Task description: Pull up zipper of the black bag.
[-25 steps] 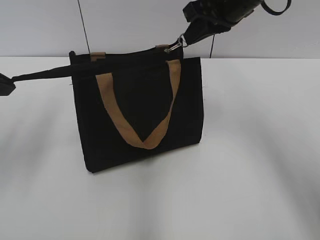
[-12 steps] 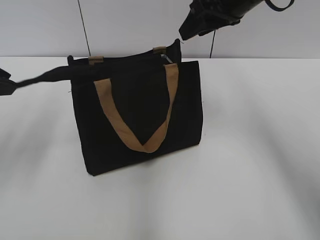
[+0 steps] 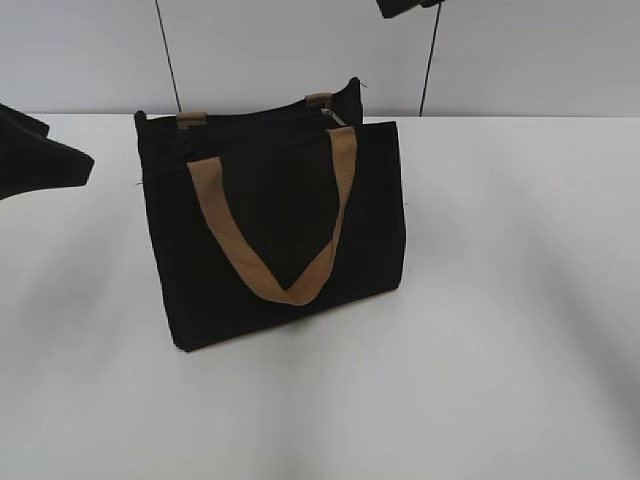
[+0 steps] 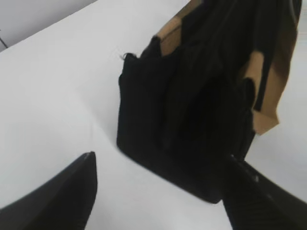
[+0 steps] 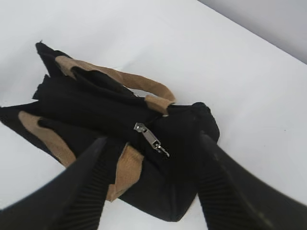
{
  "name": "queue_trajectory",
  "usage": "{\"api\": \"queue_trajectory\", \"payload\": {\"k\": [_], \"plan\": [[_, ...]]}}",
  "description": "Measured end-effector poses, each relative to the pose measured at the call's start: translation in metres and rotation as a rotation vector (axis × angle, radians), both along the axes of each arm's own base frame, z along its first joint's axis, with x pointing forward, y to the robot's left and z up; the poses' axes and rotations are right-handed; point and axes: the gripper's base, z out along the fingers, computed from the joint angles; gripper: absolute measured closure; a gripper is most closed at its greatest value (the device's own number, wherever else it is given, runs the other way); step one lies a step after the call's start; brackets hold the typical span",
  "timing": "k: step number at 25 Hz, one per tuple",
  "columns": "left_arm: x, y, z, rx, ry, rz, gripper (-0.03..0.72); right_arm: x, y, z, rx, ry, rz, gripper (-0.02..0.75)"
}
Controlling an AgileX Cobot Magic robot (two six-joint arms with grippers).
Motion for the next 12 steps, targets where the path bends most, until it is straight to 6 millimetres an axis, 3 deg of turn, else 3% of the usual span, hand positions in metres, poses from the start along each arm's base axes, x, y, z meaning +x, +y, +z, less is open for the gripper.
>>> {"api": "queue_trajectory", "payload": {"k": [7,12], "plan": [[-0.002,-0.005,0.020,-0.006,0.053,-0.093,0.118,-0.026,-0.014,0.018,-0.153,-0.013,0.076,0.317],[0.004,0.018,0.037,0.188,0.139,0.110,0.136,-0.041,-0.031,0.023,-0.345,-0.004,0.090,0.317]]}}
